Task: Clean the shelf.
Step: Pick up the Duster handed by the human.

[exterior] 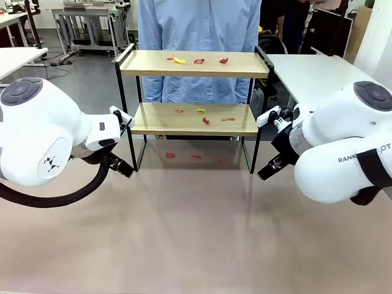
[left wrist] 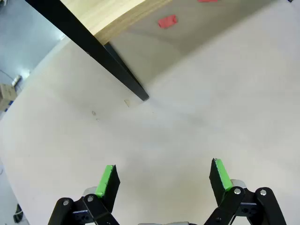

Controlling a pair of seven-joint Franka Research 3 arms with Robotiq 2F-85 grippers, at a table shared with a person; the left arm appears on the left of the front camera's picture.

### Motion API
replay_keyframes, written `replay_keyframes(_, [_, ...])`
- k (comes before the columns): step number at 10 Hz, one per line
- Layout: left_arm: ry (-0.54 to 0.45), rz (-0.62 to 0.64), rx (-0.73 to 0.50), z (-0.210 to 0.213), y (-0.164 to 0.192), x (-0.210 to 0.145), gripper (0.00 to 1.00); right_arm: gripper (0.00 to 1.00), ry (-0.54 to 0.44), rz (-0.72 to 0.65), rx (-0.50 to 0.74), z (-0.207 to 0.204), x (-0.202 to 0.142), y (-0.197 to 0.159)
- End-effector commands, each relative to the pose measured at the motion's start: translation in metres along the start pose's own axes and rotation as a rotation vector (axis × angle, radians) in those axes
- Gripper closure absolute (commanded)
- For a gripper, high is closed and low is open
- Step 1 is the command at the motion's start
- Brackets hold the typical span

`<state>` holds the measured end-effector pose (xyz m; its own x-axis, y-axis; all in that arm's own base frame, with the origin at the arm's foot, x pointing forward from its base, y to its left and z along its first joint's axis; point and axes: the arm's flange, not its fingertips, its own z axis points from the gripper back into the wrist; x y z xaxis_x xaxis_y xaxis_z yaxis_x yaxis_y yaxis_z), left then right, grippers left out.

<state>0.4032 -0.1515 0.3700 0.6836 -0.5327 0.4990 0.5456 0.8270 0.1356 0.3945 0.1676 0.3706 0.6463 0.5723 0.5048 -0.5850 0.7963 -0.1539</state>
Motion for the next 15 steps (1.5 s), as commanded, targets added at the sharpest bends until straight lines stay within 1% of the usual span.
replay_keyframes(1, [0.0, 0.0, 0.0, 0.0, 0.0, 0.0, 0.0, 0.0, 0.0, 0.0, 0.0, 0.0, 0.0, 0.0])
replay_keyframes(10, [0.0, 0.0, 0.0, 0.0, 0.0, 0.0, 0.0, 0.0, 0.0, 0.001, 0.0, 0.0, 0.0, 0.0])
replay_keyframes(11, [-0.032, -0.039, -0.051, 0.024, 0.008, 0.016, 0.0, 0.0, -0.056, 0.002, 0.007, 0.023, 0.024, -0.008])
replay_keyframes(12, [-0.034, -0.051, -0.113, 0.043, 0.022, 0.033, 0.0, 0.0, -0.085, -0.006, 0.079, 0.046, 0.045, -0.021])
replay_keyframes(13, [-0.027, -0.076, -0.13, 0.065, 0.032, 0.052, 0.0, 0.0, -0.121, -0.032, 0.093, 0.065, 0.062, -0.036])
replay_keyframes(14, [-0.042, -0.087, -0.148, 0.08, 0.042, 0.065, 0.0, 0.0, -0.141, -0.057, 0.105, 0.079, 0.072, -0.051])
replay_keyframes(15, [-0.03, -0.116, -0.21, 0.095, 0.057, 0.074, 0.0, 0.0, -0.16, -0.078, 0.114, 0.093, 0.077, -0.068])
